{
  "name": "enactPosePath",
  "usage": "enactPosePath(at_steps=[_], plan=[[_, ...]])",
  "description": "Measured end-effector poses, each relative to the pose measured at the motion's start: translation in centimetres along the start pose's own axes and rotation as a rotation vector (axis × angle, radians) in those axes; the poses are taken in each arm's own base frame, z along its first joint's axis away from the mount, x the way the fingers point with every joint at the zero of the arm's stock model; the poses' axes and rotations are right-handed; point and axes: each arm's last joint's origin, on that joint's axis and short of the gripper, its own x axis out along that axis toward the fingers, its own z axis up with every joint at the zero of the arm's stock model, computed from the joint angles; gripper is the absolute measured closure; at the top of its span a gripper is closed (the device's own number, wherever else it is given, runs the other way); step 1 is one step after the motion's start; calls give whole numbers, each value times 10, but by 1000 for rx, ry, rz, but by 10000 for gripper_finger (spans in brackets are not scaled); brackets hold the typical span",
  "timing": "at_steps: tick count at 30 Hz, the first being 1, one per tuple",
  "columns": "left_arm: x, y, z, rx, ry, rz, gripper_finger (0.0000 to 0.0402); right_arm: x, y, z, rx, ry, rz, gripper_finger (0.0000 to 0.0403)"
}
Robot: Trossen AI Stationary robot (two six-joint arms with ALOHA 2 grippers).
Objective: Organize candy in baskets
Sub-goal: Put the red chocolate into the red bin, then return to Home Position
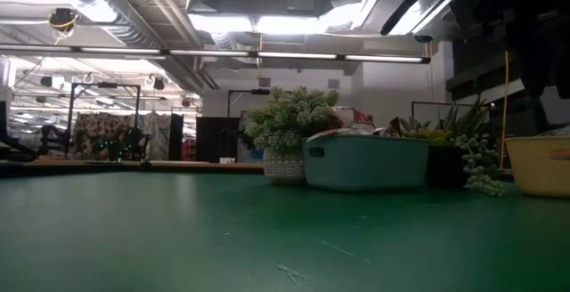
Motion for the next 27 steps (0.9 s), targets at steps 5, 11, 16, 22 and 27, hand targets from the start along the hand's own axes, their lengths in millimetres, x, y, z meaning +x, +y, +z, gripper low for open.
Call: enactPosePath(at_steps=[5,11,16,22,27], plan=[[2,-3,1,-7,49,-28,335,0,0,0,0,0,0,224],[2,-3,1,-57,52,-28,302,0,0,0,-18,0,0,224],[2,-3,2,-62,55,-24,245,0,0,0,-45,1,-1,224],[-2,-4,13,-93,59,-50,226,-1,-3,-4,-110,31,-16,224],[-20,-7,31,-32,-26,-147,225,-14,-12,-17,-154,-22,10,224]])
